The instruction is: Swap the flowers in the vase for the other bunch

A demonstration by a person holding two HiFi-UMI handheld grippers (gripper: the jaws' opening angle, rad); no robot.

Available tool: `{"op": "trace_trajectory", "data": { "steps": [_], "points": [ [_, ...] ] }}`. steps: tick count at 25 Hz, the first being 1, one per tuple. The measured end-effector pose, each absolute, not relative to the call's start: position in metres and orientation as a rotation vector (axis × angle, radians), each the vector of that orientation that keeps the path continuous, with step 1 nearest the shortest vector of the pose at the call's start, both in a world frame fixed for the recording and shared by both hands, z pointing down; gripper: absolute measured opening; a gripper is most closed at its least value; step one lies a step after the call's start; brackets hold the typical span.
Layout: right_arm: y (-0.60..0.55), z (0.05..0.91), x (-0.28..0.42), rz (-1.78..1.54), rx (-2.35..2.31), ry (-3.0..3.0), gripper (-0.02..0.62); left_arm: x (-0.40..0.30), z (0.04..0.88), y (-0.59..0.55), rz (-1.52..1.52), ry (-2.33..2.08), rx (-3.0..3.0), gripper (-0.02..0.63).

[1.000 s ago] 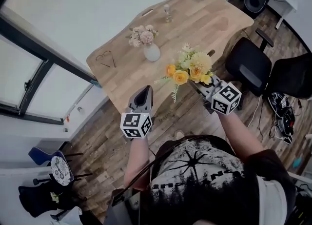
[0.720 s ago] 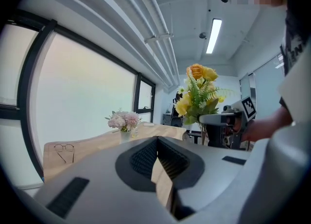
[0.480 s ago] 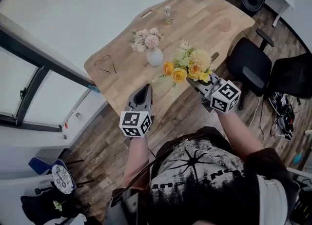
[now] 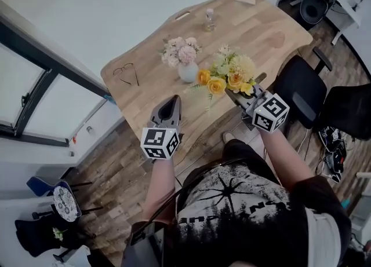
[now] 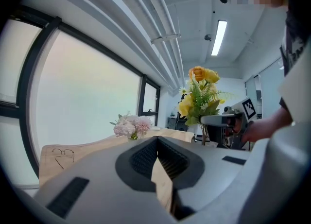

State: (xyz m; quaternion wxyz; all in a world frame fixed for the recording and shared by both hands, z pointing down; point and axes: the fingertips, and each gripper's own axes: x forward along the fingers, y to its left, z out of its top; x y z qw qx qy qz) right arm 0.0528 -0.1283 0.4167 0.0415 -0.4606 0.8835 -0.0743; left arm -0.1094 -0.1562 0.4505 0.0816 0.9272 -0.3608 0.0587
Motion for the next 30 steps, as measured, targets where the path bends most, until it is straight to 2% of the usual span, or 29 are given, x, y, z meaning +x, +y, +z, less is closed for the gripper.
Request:
{"op": "trace_trajectory", "data": {
  "steps": [14,30],
  "points": [
    [-0.236,0.401,0.082,-0.269,-1.097,2.832,0.084,-0.088,0.440,-0.227,0.181,-1.369,2.621,0.014],
    [-0.282,0.422,0.103,-0.324,-0.929,2.917,0.084,-0.086,0.464,-0.261,0.192,-1.518,2.467,0.018]
  ]
}}
